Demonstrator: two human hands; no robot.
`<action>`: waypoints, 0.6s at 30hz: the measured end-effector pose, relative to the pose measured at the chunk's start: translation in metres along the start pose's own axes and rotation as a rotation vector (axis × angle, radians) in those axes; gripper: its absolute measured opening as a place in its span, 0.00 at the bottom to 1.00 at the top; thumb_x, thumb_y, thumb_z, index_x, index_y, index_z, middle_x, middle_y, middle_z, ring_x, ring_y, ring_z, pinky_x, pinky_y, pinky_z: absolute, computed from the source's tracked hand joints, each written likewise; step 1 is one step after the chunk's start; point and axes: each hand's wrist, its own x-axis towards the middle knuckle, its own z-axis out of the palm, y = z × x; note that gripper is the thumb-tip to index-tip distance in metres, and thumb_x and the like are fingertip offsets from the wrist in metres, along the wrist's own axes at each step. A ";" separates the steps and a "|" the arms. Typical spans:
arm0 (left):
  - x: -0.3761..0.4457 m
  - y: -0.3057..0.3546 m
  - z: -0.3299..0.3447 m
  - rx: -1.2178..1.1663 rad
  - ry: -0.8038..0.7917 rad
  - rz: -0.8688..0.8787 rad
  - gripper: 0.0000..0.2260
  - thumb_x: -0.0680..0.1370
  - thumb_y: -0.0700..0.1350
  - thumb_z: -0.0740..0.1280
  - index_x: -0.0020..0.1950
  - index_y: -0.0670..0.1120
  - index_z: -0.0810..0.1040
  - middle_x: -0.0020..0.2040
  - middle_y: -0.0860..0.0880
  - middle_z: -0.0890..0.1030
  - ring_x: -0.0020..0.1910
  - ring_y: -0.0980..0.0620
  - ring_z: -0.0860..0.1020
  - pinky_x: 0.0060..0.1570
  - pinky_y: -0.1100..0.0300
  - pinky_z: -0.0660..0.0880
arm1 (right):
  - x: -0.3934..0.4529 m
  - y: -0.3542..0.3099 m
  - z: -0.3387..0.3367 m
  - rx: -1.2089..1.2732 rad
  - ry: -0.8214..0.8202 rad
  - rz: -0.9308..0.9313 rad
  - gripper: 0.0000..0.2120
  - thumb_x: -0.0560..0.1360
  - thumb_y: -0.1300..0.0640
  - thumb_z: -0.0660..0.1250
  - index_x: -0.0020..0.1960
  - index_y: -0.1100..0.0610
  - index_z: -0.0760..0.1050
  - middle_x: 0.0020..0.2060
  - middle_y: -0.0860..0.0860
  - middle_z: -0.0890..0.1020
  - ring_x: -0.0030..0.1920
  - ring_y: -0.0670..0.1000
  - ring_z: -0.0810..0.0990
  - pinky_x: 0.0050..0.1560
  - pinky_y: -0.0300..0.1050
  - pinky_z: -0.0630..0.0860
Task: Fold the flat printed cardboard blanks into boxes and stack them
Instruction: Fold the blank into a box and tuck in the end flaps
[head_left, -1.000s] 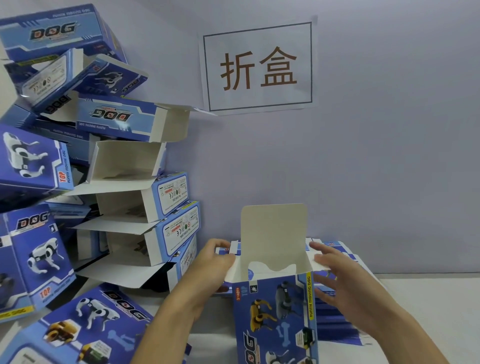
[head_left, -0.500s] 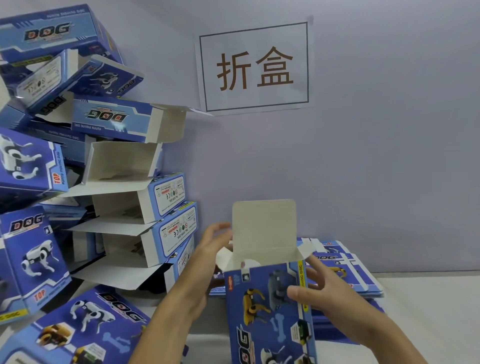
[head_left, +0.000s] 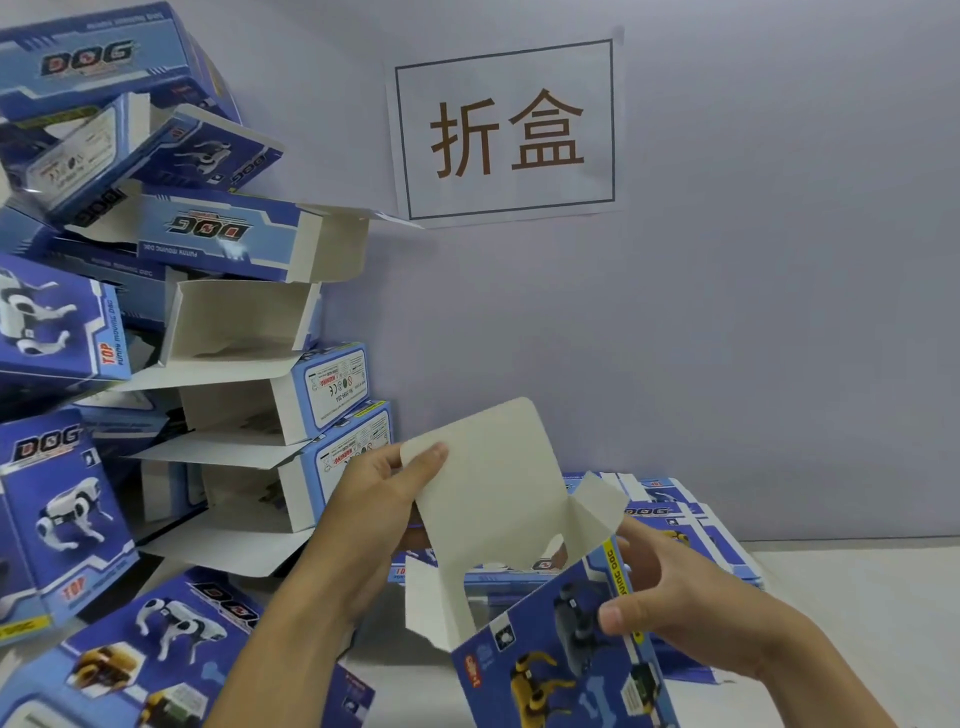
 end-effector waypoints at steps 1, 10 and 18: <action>0.000 0.000 0.000 -0.008 0.025 -0.023 0.07 0.79 0.48 0.67 0.53 0.45 0.80 0.44 0.44 0.87 0.40 0.47 0.85 0.35 0.54 0.81 | -0.001 -0.001 -0.001 -0.005 -0.018 -0.020 0.50 0.56 0.58 0.81 0.74 0.48 0.64 0.70 0.53 0.75 0.66 0.58 0.77 0.62 0.56 0.78; -0.008 0.001 0.001 -0.267 -0.043 -0.431 0.02 0.80 0.38 0.65 0.48 0.41 0.75 0.43 0.37 0.79 0.48 0.37 0.78 0.50 0.43 0.76 | -0.003 -0.001 -0.003 0.024 -0.093 -0.077 0.44 0.57 0.60 0.78 0.71 0.54 0.64 0.57 0.53 0.83 0.59 0.57 0.82 0.53 0.49 0.80; -0.004 0.000 0.011 -0.102 0.062 -0.103 0.09 0.82 0.40 0.61 0.56 0.50 0.79 0.40 0.49 0.85 0.38 0.51 0.82 0.30 0.60 0.76 | -0.005 -0.003 -0.003 0.108 -0.110 -0.100 0.42 0.59 0.63 0.76 0.70 0.55 0.65 0.56 0.53 0.84 0.57 0.57 0.83 0.51 0.48 0.81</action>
